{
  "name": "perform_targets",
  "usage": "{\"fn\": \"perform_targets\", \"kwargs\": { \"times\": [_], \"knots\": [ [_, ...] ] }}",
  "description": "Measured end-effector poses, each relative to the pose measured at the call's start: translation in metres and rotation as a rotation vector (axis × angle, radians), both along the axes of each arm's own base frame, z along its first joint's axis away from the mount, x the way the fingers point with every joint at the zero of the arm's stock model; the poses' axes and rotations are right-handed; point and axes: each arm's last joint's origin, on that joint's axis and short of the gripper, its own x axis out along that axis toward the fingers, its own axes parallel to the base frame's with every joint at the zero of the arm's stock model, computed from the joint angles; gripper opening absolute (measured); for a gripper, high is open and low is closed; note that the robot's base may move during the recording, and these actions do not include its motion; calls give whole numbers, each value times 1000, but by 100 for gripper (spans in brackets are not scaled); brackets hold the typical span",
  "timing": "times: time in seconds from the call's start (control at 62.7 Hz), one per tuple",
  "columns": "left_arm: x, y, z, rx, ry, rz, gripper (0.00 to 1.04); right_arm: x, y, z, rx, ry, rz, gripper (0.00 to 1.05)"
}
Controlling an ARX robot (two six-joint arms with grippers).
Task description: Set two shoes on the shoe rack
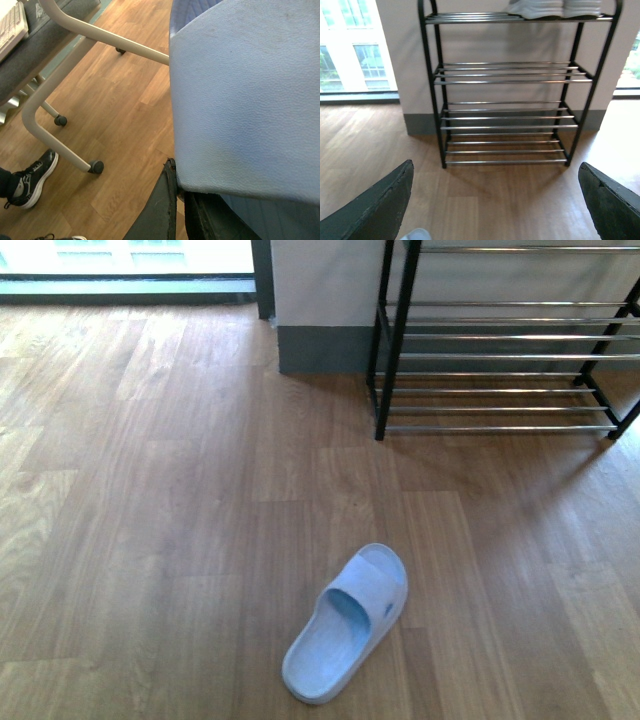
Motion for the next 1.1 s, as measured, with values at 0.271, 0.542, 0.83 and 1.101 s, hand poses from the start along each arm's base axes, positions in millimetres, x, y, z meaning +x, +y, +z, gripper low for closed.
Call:
{"fn": "perform_targets", "kwargs": {
  "times": [0.271, 0.542, 0.83, 1.101],
  "knots": [
    [0, 0, 0, 2, -1, 3, 2, 0, 0, 0, -28, 1, 32, 96],
    [0, 0, 0, 2, -1, 2, 2, 35, 17, -18, -437, 145, 261, 96],
    [0, 0, 0, 1, 0, 2, 2, 134, 47, -109, -480, 526, 191, 96],
    [0, 0, 0, 2, 0, 2, 2, 157, 60, -206, -482, 815, 213, 96]
  ]
}}
